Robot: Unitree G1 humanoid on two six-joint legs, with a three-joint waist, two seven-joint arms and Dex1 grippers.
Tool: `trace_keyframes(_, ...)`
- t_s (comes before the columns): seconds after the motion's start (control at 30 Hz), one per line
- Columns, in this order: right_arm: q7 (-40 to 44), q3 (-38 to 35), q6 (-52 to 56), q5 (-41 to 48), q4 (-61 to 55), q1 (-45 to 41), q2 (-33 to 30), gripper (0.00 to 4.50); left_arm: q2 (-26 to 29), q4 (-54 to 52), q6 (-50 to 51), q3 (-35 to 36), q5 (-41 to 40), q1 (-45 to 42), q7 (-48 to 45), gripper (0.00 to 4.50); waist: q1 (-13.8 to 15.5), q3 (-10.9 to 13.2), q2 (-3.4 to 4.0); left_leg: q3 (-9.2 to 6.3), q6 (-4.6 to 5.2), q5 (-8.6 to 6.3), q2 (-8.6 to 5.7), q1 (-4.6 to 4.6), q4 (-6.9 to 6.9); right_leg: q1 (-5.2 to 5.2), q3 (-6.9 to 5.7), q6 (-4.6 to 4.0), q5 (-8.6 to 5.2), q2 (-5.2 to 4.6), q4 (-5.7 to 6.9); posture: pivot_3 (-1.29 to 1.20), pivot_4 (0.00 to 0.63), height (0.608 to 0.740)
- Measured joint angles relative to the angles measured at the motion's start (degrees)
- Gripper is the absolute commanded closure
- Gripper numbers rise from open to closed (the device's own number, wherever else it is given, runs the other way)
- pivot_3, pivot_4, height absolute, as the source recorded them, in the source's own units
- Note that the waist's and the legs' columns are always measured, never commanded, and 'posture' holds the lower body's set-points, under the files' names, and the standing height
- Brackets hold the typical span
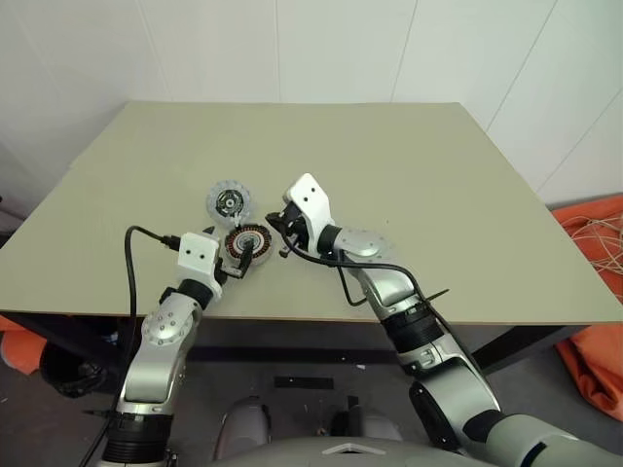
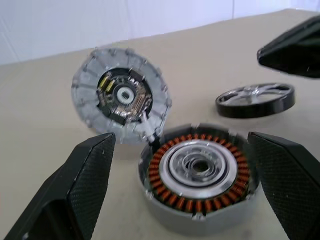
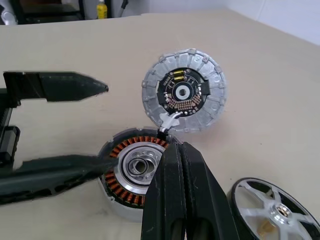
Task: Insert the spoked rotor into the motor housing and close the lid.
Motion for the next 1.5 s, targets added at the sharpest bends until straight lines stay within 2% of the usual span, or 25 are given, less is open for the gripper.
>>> trace_keyframes(0.07,-0.6,-0.5,0.9,0.3,-0.9,0.9,-0.4,4.5,0.5,-1.4,1.8,0.7,-1.5,-1.1,-0.7,1.21,0.0,0.0,0.0,0.0,-0.01,0.01,0.0,-0.01,0.0,0.0,0.0,0.0,0.0,0.0,0.0,0.0,0.0,0.74)
trace_keyframes(0.37,-2.8,-1.8,2.3,0.7,-1.1,1.6,-0.7,4.5,2.6,-4.4,12.7,1.9,-6.9,-2.0,-2.4,4.35,0.0,0.0,0.0,0.0,-0.03,0.02,-0.01,-0.01,0.0,-0.01,0.0,-0.01,-0.01,0.01,0.01,0.0,0.0,0.74)
trace_keyframes(0.4,-3.0,-1.8,2.3,0.7,-1.1,1.6,-0.7,4.5,3.3,-4.6,14.3,2.0,-7.2,-2.2,-2.9,4.47,0.0,0.0,0.0,0.0,-0.03,0.02,-0.01,0.0,0.0,0.0,0.0,-0.01,-0.01,0.01,0.0,0.0,0.0,0.74)
trace_keyframes(0.53,-3.7,-1.8,2.6,0.8,-1.1,1.6,-0.7,4.5,6.4,-5.9,18.7,1.7,-7.9,-2.3,-4.7,4.47,0.0,0.0,0.0,0.0,-0.03,0.02,-0.01,0.0,0.0,0.0,0.0,-0.01,-0.01,0.01,0.0,0.0,0.0,0.74)
trace_keyframes(0.8,-4.1,-1.6,2.7,1.1,-1.1,1.7,-0.2,4.5,8.5,-6.7,26.2,1.7,-11.2,-3.5,-7.0,4.47,0.0,0.0,0.01,0.0,-0.06,0.03,-0.01,0.0,0.0,0.0,0.0,-0.01,-0.01,0.01,0.01,0.0,0.0,0.74)
trace_keyframes(1.5,-5.9,-1.6,2.6,1.2,-1.1,1.8,1.4,4.5,11.2,-2.8,33.1,2.1,-13.6,-8.1,-9.7,4.47,0.0,0.0,0.01,0.0,-0.24,0.14,-0.01,-0.01,0.0,0.01,0.0,-0.01,-0.01,0.01,0.01,0.0,0.0,0.74)
